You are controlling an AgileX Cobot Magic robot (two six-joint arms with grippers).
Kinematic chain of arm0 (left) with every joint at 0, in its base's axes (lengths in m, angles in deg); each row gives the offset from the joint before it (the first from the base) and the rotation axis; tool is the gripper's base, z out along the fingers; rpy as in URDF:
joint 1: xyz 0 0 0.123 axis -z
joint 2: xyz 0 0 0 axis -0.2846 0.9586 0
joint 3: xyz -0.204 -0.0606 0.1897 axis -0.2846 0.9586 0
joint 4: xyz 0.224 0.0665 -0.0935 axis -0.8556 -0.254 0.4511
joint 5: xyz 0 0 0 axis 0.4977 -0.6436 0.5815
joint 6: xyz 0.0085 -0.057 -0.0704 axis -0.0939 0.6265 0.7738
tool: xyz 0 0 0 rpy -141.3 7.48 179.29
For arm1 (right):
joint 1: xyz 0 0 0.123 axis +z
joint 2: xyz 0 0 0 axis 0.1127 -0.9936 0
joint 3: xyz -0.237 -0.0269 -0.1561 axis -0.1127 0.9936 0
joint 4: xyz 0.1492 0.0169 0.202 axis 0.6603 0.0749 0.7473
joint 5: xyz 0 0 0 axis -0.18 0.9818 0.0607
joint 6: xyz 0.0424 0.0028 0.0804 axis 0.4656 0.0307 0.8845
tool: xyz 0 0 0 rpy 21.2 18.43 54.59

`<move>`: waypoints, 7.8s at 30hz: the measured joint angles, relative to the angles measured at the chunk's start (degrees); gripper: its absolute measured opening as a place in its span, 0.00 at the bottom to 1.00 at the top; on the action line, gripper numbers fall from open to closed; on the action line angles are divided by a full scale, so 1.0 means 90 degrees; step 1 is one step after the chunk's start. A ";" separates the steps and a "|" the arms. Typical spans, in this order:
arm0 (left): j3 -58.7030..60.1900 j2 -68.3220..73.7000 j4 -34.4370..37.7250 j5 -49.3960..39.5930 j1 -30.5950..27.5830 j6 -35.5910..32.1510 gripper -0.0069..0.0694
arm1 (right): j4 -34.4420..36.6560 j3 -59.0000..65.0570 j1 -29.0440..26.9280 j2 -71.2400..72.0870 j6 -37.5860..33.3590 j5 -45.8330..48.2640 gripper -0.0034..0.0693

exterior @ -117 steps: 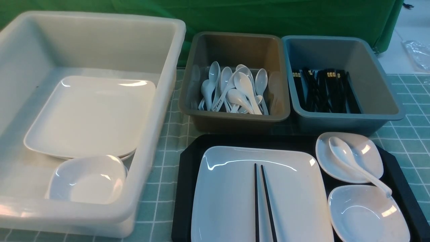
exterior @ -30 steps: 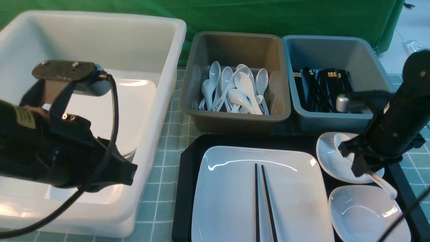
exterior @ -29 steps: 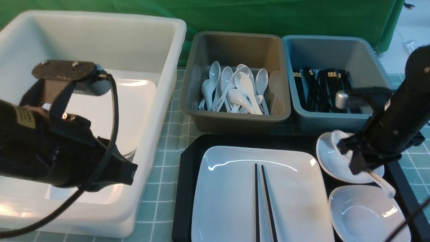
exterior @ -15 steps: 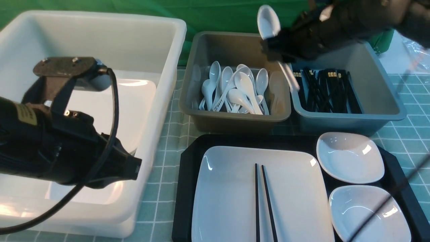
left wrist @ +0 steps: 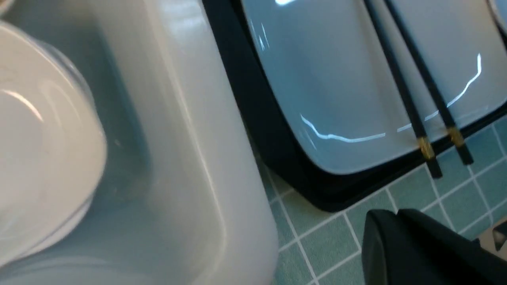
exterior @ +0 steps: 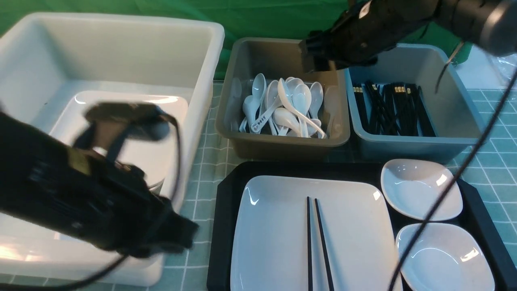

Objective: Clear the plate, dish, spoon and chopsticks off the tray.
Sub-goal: Use the right arm to grab a pair of chopsticks from the plate, then use the right arm to put the chopsticks into the small storage box on the right, then use the right arm to grab a small plate from the dinner plate, then use the right arm to put the small plate into the large storage box on the left

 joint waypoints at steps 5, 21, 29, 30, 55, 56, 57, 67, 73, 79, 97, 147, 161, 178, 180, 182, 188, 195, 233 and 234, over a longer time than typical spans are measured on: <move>-0.0229 0.0966 -0.0151 0.0284 0.1209 0.0638 0.09 | -0.1194 -0.0017 0.0004 0.1219 -0.0058 0.1718 0.13; -0.2659 0.3571 -0.0935 0.0028 0.2015 0.1625 0.23 | -0.1619 0.3548 0.0007 0.5130 0.0821 0.2384 0.10; -0.2680 0.3843 -0.0960 0.0470 0.2015 0.1899 0.48 | -0.1619 0.5601 0.0007 0.6336 0.1279 0.2118 0.12; -0.2680 0.3877 -0.0937 0.0532 0.2015 0.1915 0.51 | -0.1619 0.5701 0.0007 0.6390 0.1295 0.2113 0.12; -0.3775 0.4291 -0.2387 -0.0996 0.2015 0.1842 0.78 | 0.0583 0.6087 0.0048 0.5968 0.0963 0.1098 0.41; -0.3790 0.4235 -0.2495 -0.1093 0.2015 0.1842 0.77 | 0.0692 0.6097 0.0057 0.5882 0.0936 0.1075 0.42; -0.3841 0.4012 -0.2760 -0.1300 0.1957 0.1818 0.68 | 0.0929 0.6103 0.0166 0.5510 0.0813 0.0928 0.54; -0.2519 0.2234 -0.2488 -0.1470 -0.0135 0.1786 0.11 | 0.1081 0.5779 0.1555 0.2828 0.0901 -0.0138 0.94; -0.1146 0.1217 -0.2144 -0.0842 -0.1058 0.1748 0.11 | 0.1081 0.5528 0.1931 0.1648 0.1075 -0.0649 0.94; -0.0418 0.0484 -0.1895 -0.0421 -0.1355 0.1587 0.11 | 0.1049 0.5321 0.2028 0.0941 0.1113 -0.0849 0.79; -0.0383 0.0347 -0.1682 -0.0201 -0.1355 0.1410 0.11 | 0.0347 0.5273 0.1437 0.2702 0.1138 -0.0661 0.25; -0.0381 0.0347 -0.0018 0.0583 -0.1355 0.0254 0.11 | 0.0019 0.5973 -0.0072 0.3139 -0.0474 0.0671 0.55; -0.0381 0.0347 -0.0010 0.0490 -0.1355 0.0081 0.11 | -0.1913 0.7338 0.1005 0.2971 0.0736 -0.0222 0.75; -0.0374 0.0347 0.0081 0.0484 -0.1355 -0.0010 0.11 | -0.1979 0.7381 0.1026 0.2346 0.0795 -0.0752 0.52; -0.0374 0.0347 0.0081 0.0484 -0.1355 -0.0006 0.11 | -0.2029 0.7373 0.1039 0.2346 0.0788 -0.0805 0.40; -0.0374 0.0347 0.0087 0.0484 -0.1355 -0.0006 0.11 | -0.2112 0.7334 0.1056 0.2382 0.0769 -0.0852 0.35; -0.0374 0.0347 0.0107 0.0471 -0.1355 -0.0006 0.11 | -0.2051 0.7328 0.1056 0.2662 0.0757 -0.0547 0.34; -0.0374 0.0347 0.0022 0.0469 -0.1439 0.0226 0.11 | -0.1584 0.6800 0.1050 0.4292 0.0767 0.0267 0.14; -0.0771 -0.2021 0.0360 -0.0203 -0.5178 -0.0039 0.11 | 0.0802 -0.1262 0.4093 -0.1809 -0.2109 -0.0544 0.16; -0.0771 -0.2021 0.0360 -0.0203 -0.5178 -0.0039 0.11 | 0.0773 -0.1264 0.4093 -0.1842 -0.2109 -0.0495 0.18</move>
